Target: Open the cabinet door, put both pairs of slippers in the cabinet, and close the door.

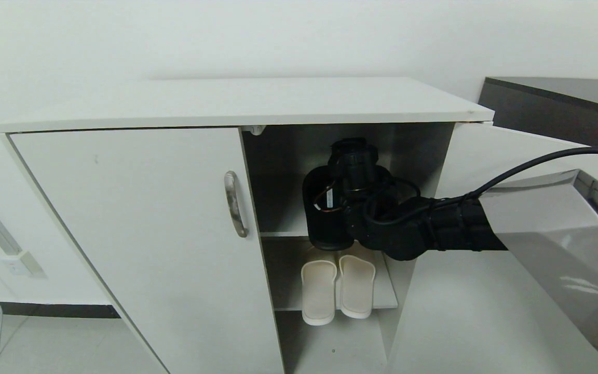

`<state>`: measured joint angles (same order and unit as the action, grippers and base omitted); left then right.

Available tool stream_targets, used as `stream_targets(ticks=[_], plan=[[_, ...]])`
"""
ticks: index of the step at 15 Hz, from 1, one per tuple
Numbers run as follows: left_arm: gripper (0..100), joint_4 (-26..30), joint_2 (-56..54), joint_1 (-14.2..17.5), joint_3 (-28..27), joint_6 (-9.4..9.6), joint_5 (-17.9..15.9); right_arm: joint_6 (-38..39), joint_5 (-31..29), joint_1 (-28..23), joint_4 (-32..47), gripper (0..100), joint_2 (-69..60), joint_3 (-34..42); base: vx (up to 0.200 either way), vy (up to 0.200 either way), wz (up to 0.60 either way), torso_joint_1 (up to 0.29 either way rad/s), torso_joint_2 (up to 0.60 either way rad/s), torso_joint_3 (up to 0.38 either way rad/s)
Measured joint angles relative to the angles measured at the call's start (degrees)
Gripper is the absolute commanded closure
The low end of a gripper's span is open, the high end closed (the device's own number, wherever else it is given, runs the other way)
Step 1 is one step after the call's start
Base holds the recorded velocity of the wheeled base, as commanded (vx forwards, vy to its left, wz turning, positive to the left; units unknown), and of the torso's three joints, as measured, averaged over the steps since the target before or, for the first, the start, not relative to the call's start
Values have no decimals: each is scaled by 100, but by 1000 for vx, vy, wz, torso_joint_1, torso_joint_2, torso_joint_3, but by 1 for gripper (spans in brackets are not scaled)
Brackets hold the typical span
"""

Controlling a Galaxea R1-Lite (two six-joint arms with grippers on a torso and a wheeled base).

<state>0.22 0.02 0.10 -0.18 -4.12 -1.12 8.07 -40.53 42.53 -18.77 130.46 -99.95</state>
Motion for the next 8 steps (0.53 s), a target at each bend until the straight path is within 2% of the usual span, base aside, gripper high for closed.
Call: stream_targets(ticks=[3,4,8], plan=[[100,0,0,0,0,-6,-2,16,-5,-9,-13,100,96,-11,0,0,0,0,0,0],[100,0,0,0,0,-9,-2,30,-5,-9,-16,0,121,-11,0,0,0,0,0,0],[100,2,0,0,0,-6,0,52,-27,5,-24,0,96,61,0,0,0,0,0,0]])
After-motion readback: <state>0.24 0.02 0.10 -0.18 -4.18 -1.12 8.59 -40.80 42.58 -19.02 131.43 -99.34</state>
